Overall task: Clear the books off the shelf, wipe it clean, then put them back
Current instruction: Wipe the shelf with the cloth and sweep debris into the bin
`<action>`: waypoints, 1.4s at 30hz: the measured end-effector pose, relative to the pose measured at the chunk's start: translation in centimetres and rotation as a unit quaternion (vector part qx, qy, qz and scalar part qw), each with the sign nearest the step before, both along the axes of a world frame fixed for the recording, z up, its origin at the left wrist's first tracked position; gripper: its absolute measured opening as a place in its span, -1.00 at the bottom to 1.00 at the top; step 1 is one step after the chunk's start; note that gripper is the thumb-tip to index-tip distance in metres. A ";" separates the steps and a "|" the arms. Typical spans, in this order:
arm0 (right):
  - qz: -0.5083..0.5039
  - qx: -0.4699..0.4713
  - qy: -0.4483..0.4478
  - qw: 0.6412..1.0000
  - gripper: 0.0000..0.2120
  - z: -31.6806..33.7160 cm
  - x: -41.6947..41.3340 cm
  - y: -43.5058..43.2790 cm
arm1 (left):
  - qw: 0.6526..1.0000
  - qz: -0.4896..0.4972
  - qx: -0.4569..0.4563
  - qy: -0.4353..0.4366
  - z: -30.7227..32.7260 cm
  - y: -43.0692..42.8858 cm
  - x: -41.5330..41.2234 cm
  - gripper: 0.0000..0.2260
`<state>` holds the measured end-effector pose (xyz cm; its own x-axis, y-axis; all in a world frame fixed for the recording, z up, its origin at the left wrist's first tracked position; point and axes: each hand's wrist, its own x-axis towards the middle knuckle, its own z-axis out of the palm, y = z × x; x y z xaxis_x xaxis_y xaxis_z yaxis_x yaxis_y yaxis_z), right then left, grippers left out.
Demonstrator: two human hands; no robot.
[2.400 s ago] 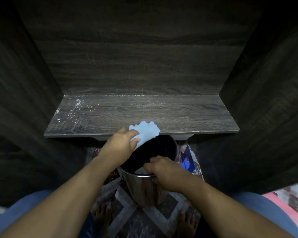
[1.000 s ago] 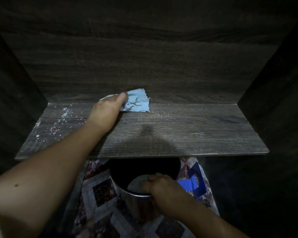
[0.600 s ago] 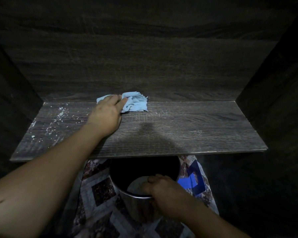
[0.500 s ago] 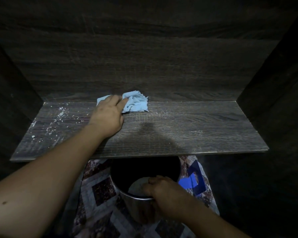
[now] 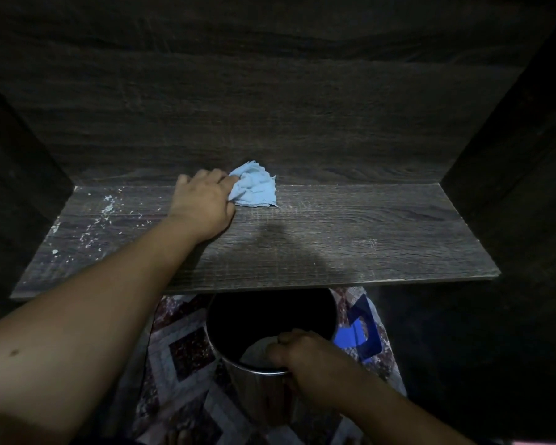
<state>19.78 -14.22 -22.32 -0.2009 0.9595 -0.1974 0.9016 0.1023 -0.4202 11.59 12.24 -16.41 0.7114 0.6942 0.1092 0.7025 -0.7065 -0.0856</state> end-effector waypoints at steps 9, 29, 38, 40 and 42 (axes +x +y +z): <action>-0.001 -0.007 -0.005 1.000 -0.72 0.4 -0.1 0.0 | 0.998 -0.012 -0.055 -0.030 -0.6 -3.0 -1.0 -0.49; -0.006 -0.022 -0.030 0.999 -0.69 0.6 0.4 0.2 | 0.958 -0.164 0.094 -0.217 2.0 -0.6 0.9 -0.66; -0.014 -0.029 -0.034 0.999 -0.63 0.6 0.8 0.2 | 0.945 -0.245 0.169 -0.132 -0.6 0.5 3.9 -0.76; -0.017 -0.022 -0.026 0.999 -0.63 0.6 1.0 0.1 | 0.961 -0.218 0.107 -0.136 -0.8 0.3 4.2 -0.74; -0.020 -0.020 -0.020 0.999 -0.63 0.5 1.2 -0.1 | 0.970 -0.183 0.045 -0.155 -1.2 0.1 4.0 -0.73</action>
<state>20.94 -14.27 -21.83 -0.1535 0.9581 -0.2419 0.9208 0.0498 -0.3869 15.59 12.30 -17.60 0.8311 0.3798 0.4062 0.4088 -0.9125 0.0167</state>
